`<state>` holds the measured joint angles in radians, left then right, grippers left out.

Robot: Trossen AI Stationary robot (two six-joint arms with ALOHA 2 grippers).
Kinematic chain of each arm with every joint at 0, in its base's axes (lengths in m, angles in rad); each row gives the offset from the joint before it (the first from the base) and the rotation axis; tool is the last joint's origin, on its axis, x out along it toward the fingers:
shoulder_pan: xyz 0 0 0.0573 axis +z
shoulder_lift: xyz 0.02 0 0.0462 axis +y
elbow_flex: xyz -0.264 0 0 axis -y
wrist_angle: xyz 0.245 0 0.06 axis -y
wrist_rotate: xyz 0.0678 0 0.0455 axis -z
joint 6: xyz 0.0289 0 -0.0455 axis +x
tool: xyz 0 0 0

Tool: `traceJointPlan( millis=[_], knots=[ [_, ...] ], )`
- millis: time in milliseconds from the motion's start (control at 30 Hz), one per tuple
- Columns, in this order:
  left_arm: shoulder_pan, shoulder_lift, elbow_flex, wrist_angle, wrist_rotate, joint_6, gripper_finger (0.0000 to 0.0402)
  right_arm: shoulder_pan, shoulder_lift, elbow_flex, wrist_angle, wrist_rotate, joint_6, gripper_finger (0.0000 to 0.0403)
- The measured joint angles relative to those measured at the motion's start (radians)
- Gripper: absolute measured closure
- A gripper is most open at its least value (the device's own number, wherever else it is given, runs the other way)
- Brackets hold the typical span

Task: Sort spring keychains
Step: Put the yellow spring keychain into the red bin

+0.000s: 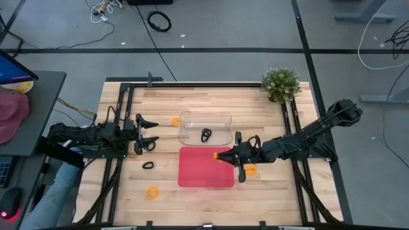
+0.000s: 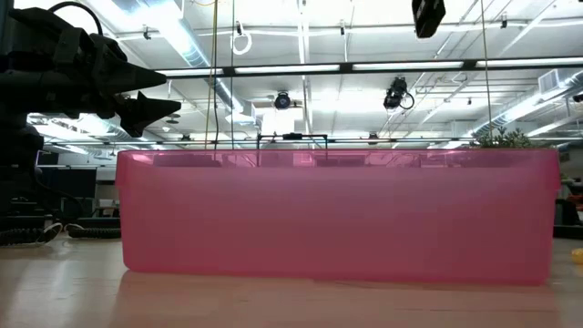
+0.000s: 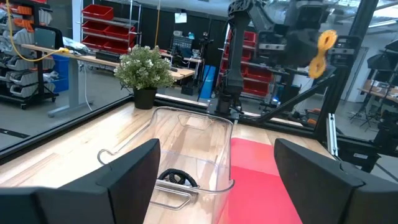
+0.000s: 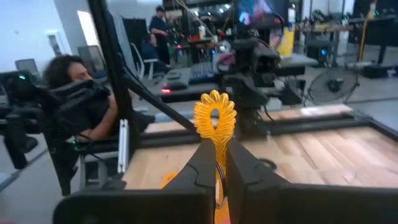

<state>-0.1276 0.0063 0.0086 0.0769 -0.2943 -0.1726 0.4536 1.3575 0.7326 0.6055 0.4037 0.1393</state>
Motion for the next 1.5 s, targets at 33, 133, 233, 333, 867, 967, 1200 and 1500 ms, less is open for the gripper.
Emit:
traceJointPlan(
  millis=[33, 133, 233, 333, 867, 967, 1200, 1500],
  knots=[
    [0.0, 0.0, 0.0, 0.0, 0.0, 0.0, 0.0081, -0.007, 0.0, 0.0, -0.006, -0.008, 0.012, 0.0399],
    [0.0, 0.0, 0.0, 0.0, 0.0, 0.0, 0.0081, -0.022, 0.0, 0.0, -0.027, -0.027, 0.033, 0.0399],
    [0.0, 0.0, 0.0, 0.0, 0.0, 0.0, 0.0081, -0.029, -0.001, 0.0, -0.013, -0.066, 0.033, 0.04],
    [0.0, 0.0, 0.0, 0.0, 0.0, 0.0, 0.0081, -0.028, -0.001, 0.0, -0.017, -0.074, 0.036, 0.0398],
    [0.0, 0.0, 0.0, 0.0, 0.0, 0.0, 0.0081, -0.028, -0.001, 0.0, -0.031, -0.099, 0.062, 0.024],
    [0.0, 0.0, 0.0, 0.0, 0.0, 0.0, 0.0081, -0.028, -0.001, 0.0, -0.03, -0.099, 0.065, 0.018],
    [0.0, 0.0, 0.0, 0.0, 0.0, 0.0, 0.0081, -0.028, -0.001, 0.001, -0.021, -0.099, 0.065, 0.0102],
    [0.0, 0.0, 0.0, 0.0, 0.0, 0.0, 0.0081, -0.007, -0.017, 0.001, -0.059, -0.099, 0.038, 0.0109]
  ],
)
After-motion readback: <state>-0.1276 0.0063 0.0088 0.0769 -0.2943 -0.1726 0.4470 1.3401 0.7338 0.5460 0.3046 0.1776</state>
